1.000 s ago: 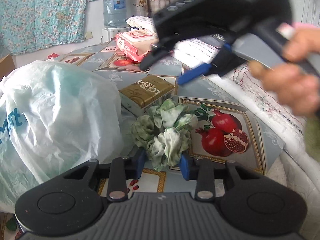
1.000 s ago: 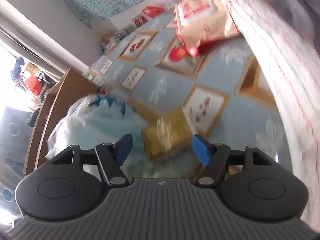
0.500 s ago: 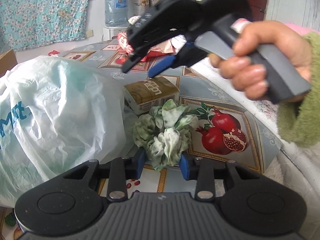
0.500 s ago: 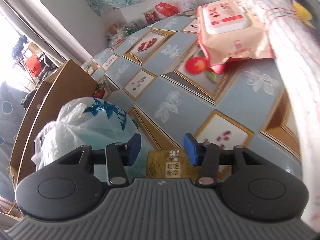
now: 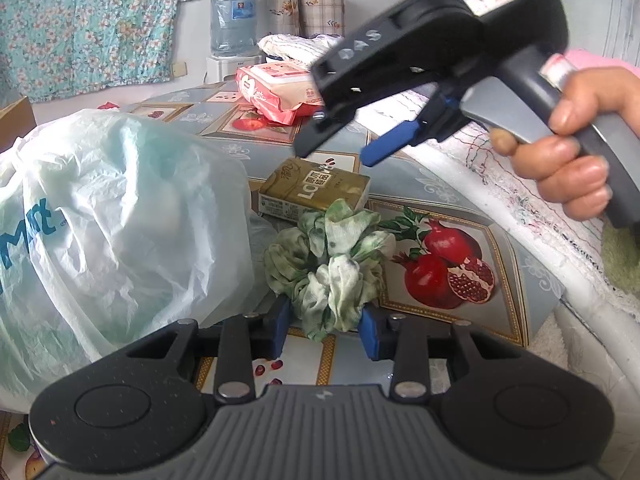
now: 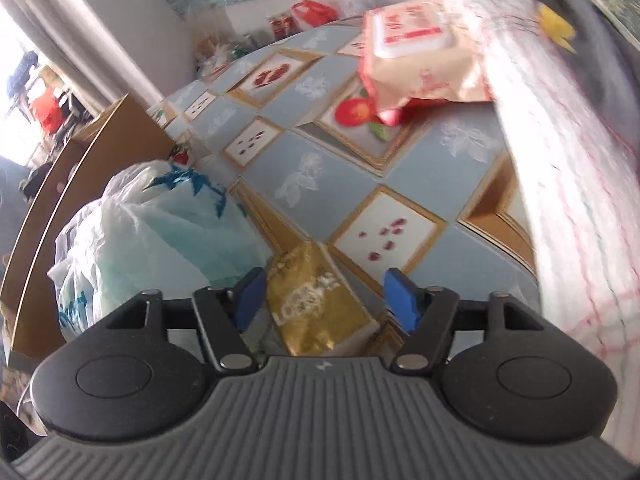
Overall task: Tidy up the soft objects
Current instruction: 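Lower the left tool onto the scrunchie while the right tool reaches the gold packet, then close the left tool on the scrunchie while the right tool grasps the gold packet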
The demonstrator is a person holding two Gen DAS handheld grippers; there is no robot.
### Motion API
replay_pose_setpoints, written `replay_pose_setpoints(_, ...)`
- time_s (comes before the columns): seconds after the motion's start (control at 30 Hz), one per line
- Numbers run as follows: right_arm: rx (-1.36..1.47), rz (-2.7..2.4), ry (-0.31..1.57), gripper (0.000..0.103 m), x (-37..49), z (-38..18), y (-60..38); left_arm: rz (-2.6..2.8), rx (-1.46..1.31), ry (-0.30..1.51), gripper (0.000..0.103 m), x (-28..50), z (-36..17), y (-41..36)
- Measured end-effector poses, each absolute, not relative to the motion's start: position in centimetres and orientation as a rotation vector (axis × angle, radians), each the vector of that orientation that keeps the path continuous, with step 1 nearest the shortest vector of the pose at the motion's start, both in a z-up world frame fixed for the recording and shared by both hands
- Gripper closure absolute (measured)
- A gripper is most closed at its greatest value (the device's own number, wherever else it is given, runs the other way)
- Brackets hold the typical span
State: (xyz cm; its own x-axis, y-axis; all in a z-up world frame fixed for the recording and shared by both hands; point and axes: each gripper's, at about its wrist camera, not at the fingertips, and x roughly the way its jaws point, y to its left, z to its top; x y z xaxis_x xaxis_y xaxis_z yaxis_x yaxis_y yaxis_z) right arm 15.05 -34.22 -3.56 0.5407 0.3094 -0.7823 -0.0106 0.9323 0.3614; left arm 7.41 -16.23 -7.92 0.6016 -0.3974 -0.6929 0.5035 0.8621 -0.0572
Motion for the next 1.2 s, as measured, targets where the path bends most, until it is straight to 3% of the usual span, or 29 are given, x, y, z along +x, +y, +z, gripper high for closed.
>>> replay_pose_setpoints(0.07, 0.264, 0.216, 0.997, 0.027, 15.8, -3.6, -33.0, -0.522, 0.153, 0.76, 0.067, 7.3, -7.9, -16.3)
replay_pose_setpoints(0.17, 0.15, 0.219, 1.017, 0.027, 16.6, -4.4, -31.2, -0.522, 0.161, 0.752, 0.069, 7.2, -7.8, -16.3)
replay_pose_setpoints(0.27, 0.095, 0.211, 1.049, 0.034, 16.8, -5.2, -30.5, -0.524, 0.169, 0.74, 0.071, 6.9, -7.7, -16.2)
replay_pose_setpoints(0.33, 0.118, 0.229, 1.048, 0.04, 16.4, -5.4, -30.8, -0.527, 0.175, 0.725, 0.073, 6.7, -7.6, -16.0)
replay_pose_setpoints(0.47, 0.16, 0.17, 1.011, 0.043, 15.1, -5.2, -32.3, -0.538, 0.19, 0.687, 0.079, 6.0, -7.1, -15.9)
replay_pose_setpoints(0.8, 0.395, 0.158, 0.892, 0.043, 10.7, -3.0, -36.8, -0.577, 0.2, 0.567, 0.084, 4.1, -4.6, -15.5)
replay_pose_setpoints(1.2, 0.437, 0.338, 0.722, 0.043, 8.8, 3.8, -34.4, -0.525, 0.097, 0.406, 0.084, 2.4, 3.3, -9.7)
